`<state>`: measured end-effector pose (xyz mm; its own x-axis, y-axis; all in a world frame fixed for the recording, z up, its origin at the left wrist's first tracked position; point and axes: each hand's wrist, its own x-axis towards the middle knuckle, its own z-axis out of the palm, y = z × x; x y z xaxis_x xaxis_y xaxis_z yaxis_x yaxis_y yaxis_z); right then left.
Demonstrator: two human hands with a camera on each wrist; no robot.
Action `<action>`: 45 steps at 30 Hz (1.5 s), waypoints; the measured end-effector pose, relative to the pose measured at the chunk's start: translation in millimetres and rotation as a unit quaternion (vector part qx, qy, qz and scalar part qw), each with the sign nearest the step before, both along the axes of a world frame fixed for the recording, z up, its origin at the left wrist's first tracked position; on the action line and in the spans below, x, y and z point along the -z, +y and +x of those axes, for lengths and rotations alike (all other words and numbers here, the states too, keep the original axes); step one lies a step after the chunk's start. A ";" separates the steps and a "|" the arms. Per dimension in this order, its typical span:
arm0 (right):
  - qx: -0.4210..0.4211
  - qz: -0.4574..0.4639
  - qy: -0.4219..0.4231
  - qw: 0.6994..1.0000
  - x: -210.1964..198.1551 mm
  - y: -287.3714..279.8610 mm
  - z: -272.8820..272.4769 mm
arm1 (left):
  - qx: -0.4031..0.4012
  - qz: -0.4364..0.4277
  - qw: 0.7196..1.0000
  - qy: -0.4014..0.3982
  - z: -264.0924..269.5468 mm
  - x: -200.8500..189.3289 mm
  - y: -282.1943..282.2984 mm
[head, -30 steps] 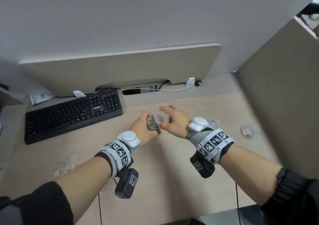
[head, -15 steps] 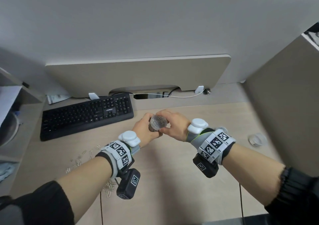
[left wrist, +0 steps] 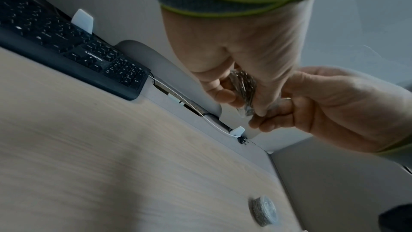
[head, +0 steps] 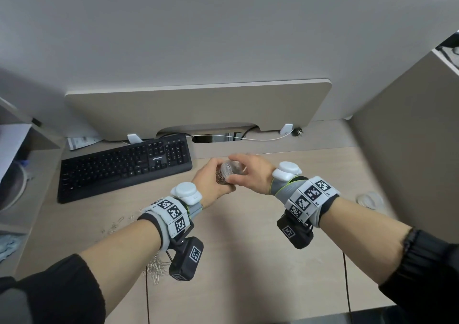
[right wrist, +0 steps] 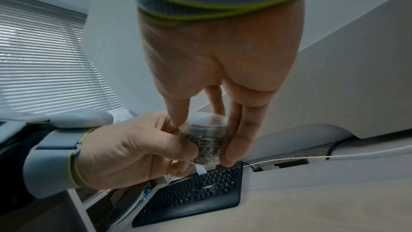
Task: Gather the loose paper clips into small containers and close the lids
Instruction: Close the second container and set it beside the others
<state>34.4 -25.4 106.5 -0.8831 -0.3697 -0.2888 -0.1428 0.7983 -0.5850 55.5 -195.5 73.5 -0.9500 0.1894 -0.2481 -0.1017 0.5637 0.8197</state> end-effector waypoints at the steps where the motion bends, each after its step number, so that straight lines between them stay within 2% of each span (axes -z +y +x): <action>1: 0.018 -0.009 -0.005 1.000 -0.4 0.5 -0.1 | -0.003 0.002 1.000 0.003 0.2 -1.8 2.5; 3: 0.055 -0.010 -0.013 0.998 -1.7 -0.2 2.1 | 0.001 -0.003 1.000 0.006 0.7 -3.1 7.0; 7: 0.106 0.043 -0.007 0.993 -0.1 -3.3 5.4 | 0.016 -0.001 1.000 -0.005 1.6 2.3 13.9; 12: 0.061 0.078 -0.020 0.995 3.7 9.9 7.6 | 0.028 0.000 0.999 -0.023 0.6 10.6 17.4; 20: 0.141 0.047 -0.056 0.987 8.5 39.8 15.9 | 0.068 -0.021 0.997 -0.016 -1.3 13.6 50.1; 25: 0.185 0.056 -0.073 0.978 23.0 73.5 19.7 | 0.092 -0.029 0.995 -0.014 -3.3 25.0 91.1; 32: 0.250 0.070 -0.078 0.963 43.9 151.8 35.7 | 0.129 -0.034 0.990 -0.036 -10.3 50.0 173.4; 36: 0.262 0.047 -0.116 0.957 73.7 199.0 42.4 | 0.182 -0.090 0.977 -0.063 -15.9 73.7 214.0; 40: 0.314 0.043 -0.090 0.944 100.0 244.9 47.3 | 0.197 -0.145 0.967 -0.072 -21.5 101.7 235.6; 42: 0.318 0.080 -0.057 0.943 109.5 269.2 49.1 | 0.191 -0.175 0.964 -0.059 -24.7 111.8 233.7; 45: 0.313 0.183 -0.031 0.931 130.0 318.3 50.1 | 0.192 -0.249 0.948 -0.054 -31.8 132.4 237.4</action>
